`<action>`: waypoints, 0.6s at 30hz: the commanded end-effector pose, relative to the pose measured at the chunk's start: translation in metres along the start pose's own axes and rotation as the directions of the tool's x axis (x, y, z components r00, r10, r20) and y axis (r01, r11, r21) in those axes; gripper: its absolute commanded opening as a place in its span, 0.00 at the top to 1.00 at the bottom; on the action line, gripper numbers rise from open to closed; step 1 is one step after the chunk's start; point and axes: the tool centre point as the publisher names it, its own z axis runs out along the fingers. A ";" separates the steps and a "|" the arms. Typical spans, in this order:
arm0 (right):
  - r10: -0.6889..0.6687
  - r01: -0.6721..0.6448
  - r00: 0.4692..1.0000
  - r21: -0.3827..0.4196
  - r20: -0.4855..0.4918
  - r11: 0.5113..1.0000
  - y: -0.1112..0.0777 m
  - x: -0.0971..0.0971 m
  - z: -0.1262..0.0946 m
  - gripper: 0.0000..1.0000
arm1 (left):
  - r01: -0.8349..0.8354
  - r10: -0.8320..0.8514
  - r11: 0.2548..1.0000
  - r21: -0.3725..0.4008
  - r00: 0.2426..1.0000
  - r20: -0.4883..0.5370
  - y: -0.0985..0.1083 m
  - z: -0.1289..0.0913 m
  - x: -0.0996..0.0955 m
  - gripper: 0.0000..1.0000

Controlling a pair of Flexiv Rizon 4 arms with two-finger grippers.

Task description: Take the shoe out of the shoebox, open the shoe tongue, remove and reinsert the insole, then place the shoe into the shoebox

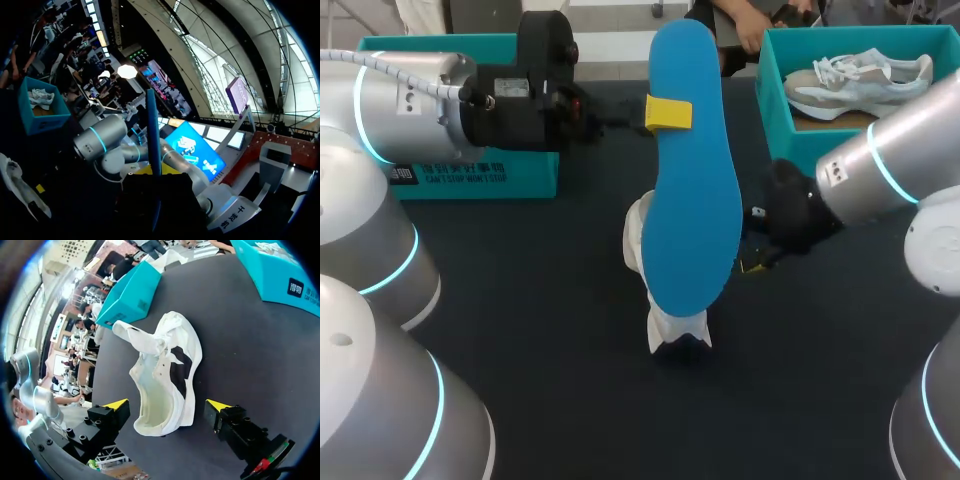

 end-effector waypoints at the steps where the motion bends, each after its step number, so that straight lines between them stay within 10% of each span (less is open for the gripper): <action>1: 0.030 -0.035 0.993 -0.039 -0.116 0.999 0.007 0.009 0.000 0.00 | 0.000 0.000 1.000 0.001 1.000 0.000 0.001 0.001 -0.001 1.00; 18: 0.057 -0.088 0.880 -0.045 -0.472 0.995 0.029 0.043 -0.059 0.00 | 0.000 0.000 1.000 0.001 1.000 0.000 0.001 0.001 -0.001 1.00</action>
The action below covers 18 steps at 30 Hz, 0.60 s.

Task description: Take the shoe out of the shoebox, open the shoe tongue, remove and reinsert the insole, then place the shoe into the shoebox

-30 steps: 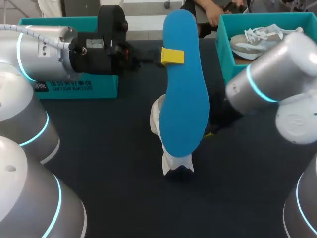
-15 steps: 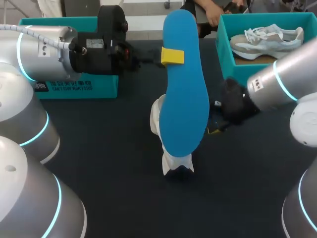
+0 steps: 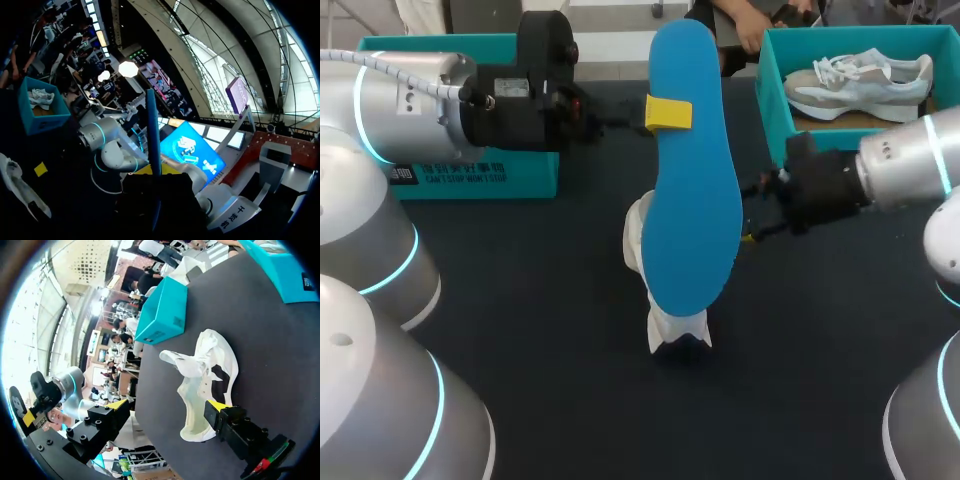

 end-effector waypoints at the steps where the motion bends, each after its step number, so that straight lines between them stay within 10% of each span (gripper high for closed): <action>1: 0.008 -0.006 0.993 0.014 -0.120 1.000 -0.003 0.007 -0.021 0.00 | 0.000 0.000 1.000 0.001 1.000 0.000 0.001 0.001 -0.001 1.00; 18: 0.053 -0.032 0.970 0.093 -0.239 0.995 0.003 0.035 -0.057 0.00 | 0.000 0.000 1.000 0.001 1.000 0.000 0.001 0.001 -0.001 1.00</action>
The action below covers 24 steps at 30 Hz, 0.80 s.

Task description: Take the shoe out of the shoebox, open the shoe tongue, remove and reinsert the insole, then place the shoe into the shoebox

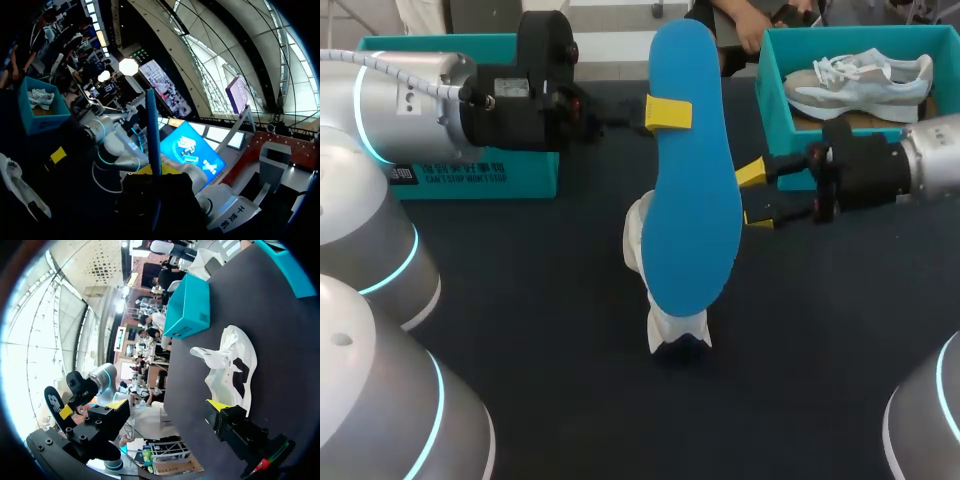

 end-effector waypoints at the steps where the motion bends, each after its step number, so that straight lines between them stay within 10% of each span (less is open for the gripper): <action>1: 0.007 -0.007 1.000 0.003 -0.012 1.000 0.005 0.007 -0.007 0.00 | 0.000 0.000 1.000 0.001 1.000 0.000 0.001 0.001 -0.001 1.00; 24: 0.008 -0.008 1.000 -0.011 0.000 1.000 0.007 0.011 -0.009 0.00 | -0.176 0.175 0.983 -0.056 0.984 -0.024 0.007 -0.008 -0.009 1.00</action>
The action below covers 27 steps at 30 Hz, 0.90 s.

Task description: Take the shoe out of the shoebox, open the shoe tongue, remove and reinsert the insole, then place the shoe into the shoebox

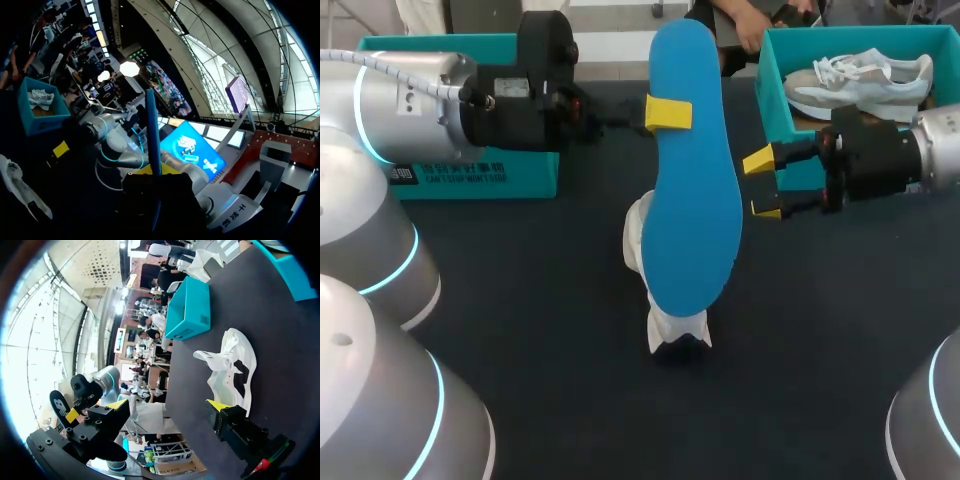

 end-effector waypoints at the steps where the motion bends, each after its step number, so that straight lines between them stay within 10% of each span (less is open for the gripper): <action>1: 0.001 -0.001 1.000 -0.001 0.002 1.000 0.001 0.000 0.002 0.00 | -0.193 0.191 0.980 -0.058 0.981 -0.032 0.006 -0.011 -0.012 1.00; 8: 0.001 -0.001 1.000 -0.001 0.002 1.000 0.001 0.000 0.002 0.00 | -0.565 0.562 0.821 -0.084 0.825 -0.051 0.009 -0.023 -0.028 1.00; 22: 0.001 -0.001 1.000 -0.001 0.002 1.000 0.001 0.000 0.002 0.00 | -0.987 0.998 0.001 -0.164 0.011 -0.060 0.012 -0.038 -0.064 1.00; 27: 0.001 -0.001 1.000 -0.001 0.002 1.000 0.001 0.000 0.002 0.00 | -0.967 0.987 -0.162 -0.198 -0.156 -0.047 0.013 -0.039 -0.066 1.00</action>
